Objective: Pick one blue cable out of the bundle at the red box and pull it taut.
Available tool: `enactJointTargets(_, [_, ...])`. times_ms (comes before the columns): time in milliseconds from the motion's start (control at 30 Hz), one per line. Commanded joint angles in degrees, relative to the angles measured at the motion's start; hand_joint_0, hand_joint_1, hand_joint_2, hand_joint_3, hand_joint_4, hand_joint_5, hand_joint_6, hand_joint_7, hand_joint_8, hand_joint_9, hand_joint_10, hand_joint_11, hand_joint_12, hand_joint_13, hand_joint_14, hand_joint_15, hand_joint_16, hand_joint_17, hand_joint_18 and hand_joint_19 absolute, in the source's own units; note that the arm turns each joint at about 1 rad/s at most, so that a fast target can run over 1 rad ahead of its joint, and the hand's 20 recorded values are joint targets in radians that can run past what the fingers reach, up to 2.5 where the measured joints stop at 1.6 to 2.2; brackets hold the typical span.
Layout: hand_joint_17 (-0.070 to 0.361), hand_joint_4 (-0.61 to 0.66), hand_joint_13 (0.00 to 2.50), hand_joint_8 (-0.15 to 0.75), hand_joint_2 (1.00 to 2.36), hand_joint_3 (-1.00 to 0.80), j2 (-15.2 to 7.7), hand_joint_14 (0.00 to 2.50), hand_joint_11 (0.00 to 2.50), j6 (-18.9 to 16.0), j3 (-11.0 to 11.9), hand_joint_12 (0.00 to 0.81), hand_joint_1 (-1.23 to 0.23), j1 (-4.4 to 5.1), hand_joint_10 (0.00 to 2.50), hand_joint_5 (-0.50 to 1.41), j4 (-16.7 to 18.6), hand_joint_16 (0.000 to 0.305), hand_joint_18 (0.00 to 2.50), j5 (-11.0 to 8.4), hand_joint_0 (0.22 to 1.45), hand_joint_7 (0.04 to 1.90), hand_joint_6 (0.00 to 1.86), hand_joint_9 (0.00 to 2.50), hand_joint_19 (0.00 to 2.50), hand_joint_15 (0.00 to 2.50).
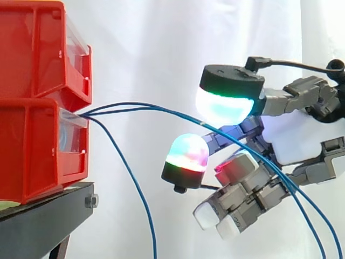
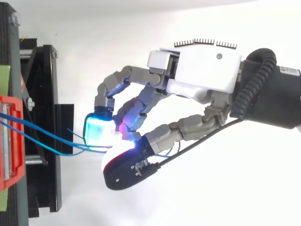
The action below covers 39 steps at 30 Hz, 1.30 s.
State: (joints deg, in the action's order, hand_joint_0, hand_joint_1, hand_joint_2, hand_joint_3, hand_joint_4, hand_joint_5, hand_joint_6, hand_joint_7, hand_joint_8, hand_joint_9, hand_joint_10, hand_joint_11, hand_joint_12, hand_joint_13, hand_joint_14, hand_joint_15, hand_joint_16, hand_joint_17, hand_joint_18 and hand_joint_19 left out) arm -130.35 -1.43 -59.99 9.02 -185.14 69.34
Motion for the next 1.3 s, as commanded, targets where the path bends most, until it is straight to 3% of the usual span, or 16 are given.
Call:
enactJointTargets(0, [0.13,0.11,0.69,0.29,1.0,-0.5,0.0,0.02,1.32,-0.1,0.0,0.351,-0.86,0.03,0.02,-0.18,0.0,0.058,0.55,0.0,0.6,0.95,0.85,1.09,0.35,0.41])
enactJointTargets(267, [0.126,0.1,0.69,0.29,1.01,-0.33,0.0,0.02,1.35,-0.2,0.0,0.347,-0.79,0.12,0.02,-0.17,0.0,0.056,0.55,0.0,0.63,1.01,0.89,1.12,0.37,0.42])
enactJointTargets(500, [0.123,0.05,0.7,0.291,1.01,-0.31,0.0,0.02,1.37,-0.2,0.0,0.35,-0.83,0.03,0.02,-0.17,0.0,0.055,0.56,0.0,0.67,1.02,0.89,1.12,0.35,0.41])
enactJointTargets(767, [0.119,-0.01,0.7,0.306,1.02,-0.21,0.0,0.02,1.37,-0.2,0.5,0.348,-0.88,0.12,0.01,-0.17,0.1,0.053,0.59,0.0,0.71,1.21,0.91,1.12,0.33,0.4])
enactJointTargets(1267, [0.117,-0.05,0.67,0.303,1.01,-0.43,0.0,0.02,1.31,-0.2,0.7,0.346,-0.91,0.21,0.02,-0.17,0.0,0.052,0.57,0.0,0.81,1.26,0.91,1.08,0.31,0.38])
